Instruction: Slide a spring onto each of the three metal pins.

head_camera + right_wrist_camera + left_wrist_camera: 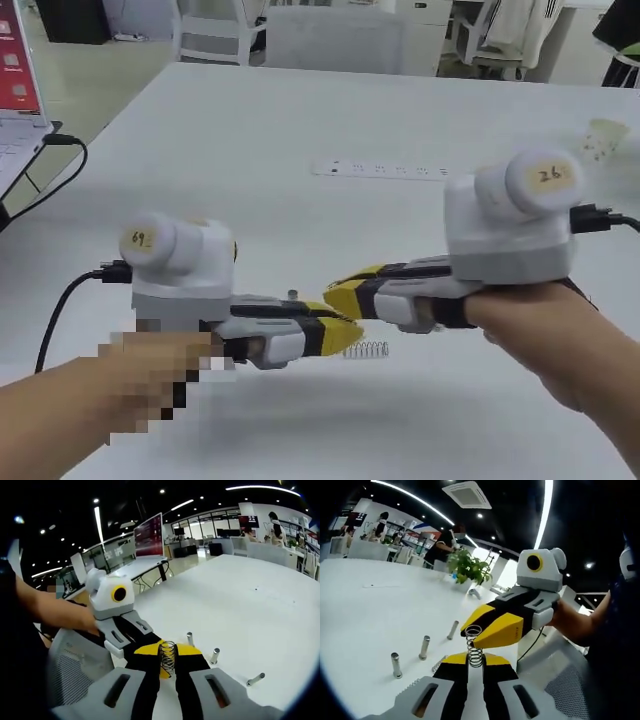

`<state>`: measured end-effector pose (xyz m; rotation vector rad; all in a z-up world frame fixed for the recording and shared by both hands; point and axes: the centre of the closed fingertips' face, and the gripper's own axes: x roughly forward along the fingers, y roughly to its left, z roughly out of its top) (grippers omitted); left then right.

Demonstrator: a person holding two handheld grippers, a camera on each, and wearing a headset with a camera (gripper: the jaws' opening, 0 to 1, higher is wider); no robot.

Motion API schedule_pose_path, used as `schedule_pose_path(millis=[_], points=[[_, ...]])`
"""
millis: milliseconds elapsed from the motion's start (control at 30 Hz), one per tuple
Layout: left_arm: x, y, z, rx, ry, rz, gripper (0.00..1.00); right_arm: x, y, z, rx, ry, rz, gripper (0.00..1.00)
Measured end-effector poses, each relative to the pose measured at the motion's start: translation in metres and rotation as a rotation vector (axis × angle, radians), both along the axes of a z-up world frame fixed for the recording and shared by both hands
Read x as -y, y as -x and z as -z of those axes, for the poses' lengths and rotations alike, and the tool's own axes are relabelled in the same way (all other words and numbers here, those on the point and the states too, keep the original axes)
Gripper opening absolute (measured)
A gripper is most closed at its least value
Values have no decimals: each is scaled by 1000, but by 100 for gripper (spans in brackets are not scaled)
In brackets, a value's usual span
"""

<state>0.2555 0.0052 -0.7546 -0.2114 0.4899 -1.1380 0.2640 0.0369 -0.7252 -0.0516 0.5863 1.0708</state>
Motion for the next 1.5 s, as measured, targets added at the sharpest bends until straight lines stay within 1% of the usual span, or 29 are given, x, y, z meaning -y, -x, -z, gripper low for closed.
schedule_pose_path(millis=[33, 100, 133, 200, 233, 267, 300, 367, 433, 533, 633, 667, 700, 733, 767, 800, 867, 900, 933, 967, 1000, 1033, 1133, 1167, 1233, 1267, 1333, 1400, 1500], points=[[0, 1, 0, 9, -10, 6, 2, 0, 1, 1, -5, 1, -2, 8], [0, 2, 2, 66, -63, 25, 2, 1, 2, 2, -14, 6, -8, 8], [0, 3, 4, 100, -100, 35, 2, 2, 3, 3, -13, 14, -12, 8], [1, 5, 5, 112, -116, 50, 2, 2, 5, 4, -13, 20, -20, 8], [0, 4, 6, 133, -135, 55, 2, 3, 6, 5, -15, 23, -23, 8], [-1, 4, 7, 162, -162, 61, 2, 3, 7, 5, -17, 26, -25, 8], [-1, 4, 8, 170, -170, 65, 2, 4, 8, 6, -18, 31, -27, 8], [-1, 6, 9, 211, -216, 80, 2, 6, 10, 7, -22, 40, -35, 8], [0, 8, 11, 229, -245, 98, 2, 7, 13, 9, -26, 48, -42, 8], [0, 9, 13, 279, -305, 127, 2, 8, 16, 10, -27, 66, -55, 8], [0, 12, 14, 314, -349, 154, 2, 10, 20, 12, -30, 84, -71, 8], [0, 13, 15, 318, -359, 162, 2, 10, 21, 13, -31, 91, -78, 8], [0, 14, 15, 329, -374, 172, 2, 11, 23, 13, -33, 97, -84, 8], [-1, 15, 16, 348, -397, 185, 2, 11, 25, 14, -35, 106, -93, 8], [-1, 15, 17, 356, -406, 191, 2, 11, 26, 15, -37, 113, -100, 8], [-2, 17, 18, 376, -432, 209, 2, 11, 28, 16, -38, 119, -107, 8], [0, 20, 20, 396, -463, 231, 2, 13, 30, 18, -41, 137, -124, 8], [0, 21, 20, 400, -471, 238, 2, 13, 32, 19, -43, 145, -133, 8], [0, 23, 22, 406, -486, 247, 2, 13, 34, 21, -41, 164, -149, 8], [1, 23, 22, 408, -489, 252, 2, 13, 34, 22, -40, 174, -157, 8], [1, 24, 23, 407, -492, 258, 1, 14, 36, 23, -42, 183, -167, 8], [1, 26, 25, 407, -499, 267, 1, 15, 38, 25, -40, 209, -189, 8], [2, 30, 28, 407, -513, 290, 1, 15, 42, 29, -42, 250, -230, 8], [2, 32, 29, 407, -520, 299, 1, 15, 44, 31, -37, 273, -247, 8], [3, 33, 31, 408, -529, 305, 1, 15, 46, 33, -30, 297, -267, 8], [3, 34, 32, 405, -532, 309, 1, 15, 47, 34, -32, 315, -282, 8], [3, 35, 32, 398, -528, 311, 1, 14, 48, 36, -34, 331, -298, 9], [5, 36, 31, 390, -514, 311, 1, 15, 49, 39, -35, 352, -312, 9], [5, 37, 32, 392, -521, 316, 1, 14, 50, 42, -36, 378, -339, 9]])
